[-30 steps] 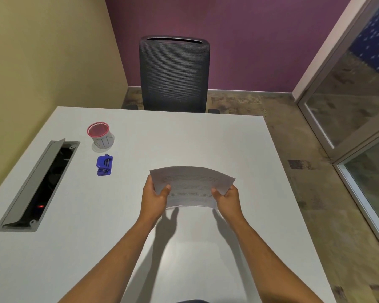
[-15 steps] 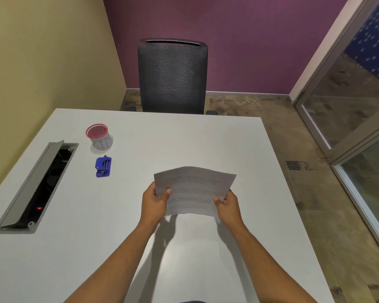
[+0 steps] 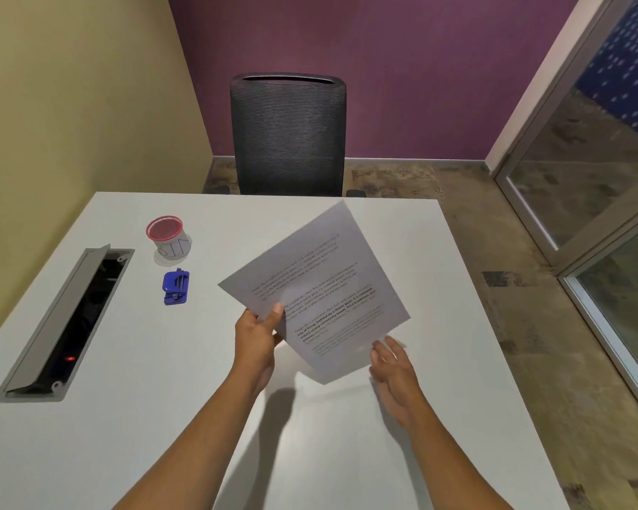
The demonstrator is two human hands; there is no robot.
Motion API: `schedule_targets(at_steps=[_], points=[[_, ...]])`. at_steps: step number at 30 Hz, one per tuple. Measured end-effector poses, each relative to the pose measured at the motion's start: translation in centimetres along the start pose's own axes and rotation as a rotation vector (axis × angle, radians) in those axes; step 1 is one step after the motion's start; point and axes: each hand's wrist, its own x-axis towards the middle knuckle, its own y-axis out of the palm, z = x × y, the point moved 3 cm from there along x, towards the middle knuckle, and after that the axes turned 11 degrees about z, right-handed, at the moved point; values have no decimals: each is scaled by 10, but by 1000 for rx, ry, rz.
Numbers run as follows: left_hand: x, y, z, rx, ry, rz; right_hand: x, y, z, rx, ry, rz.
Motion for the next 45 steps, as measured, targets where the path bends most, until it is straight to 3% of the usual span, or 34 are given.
schedule_targets(at_steps=[5,16,25,30,35,45], points=[[-3,-2,5,-54,-67,28,8,9,7,89,-71,153],[-2,-26,26,-105,-125,38,12,1,20,-65,-169,-37],[-3,-60,28,-63,-68,-42,11,-11,53,-256,-282,-124],[3,-87,20,76,-58,-4,12,-12,72,-372,-310,-105],[14,-93,8,381,-34,122,8,-6,80,-483,-323,-64],[20,-74,-2,409,92,34,10,10,76,-451,-409,-102]])
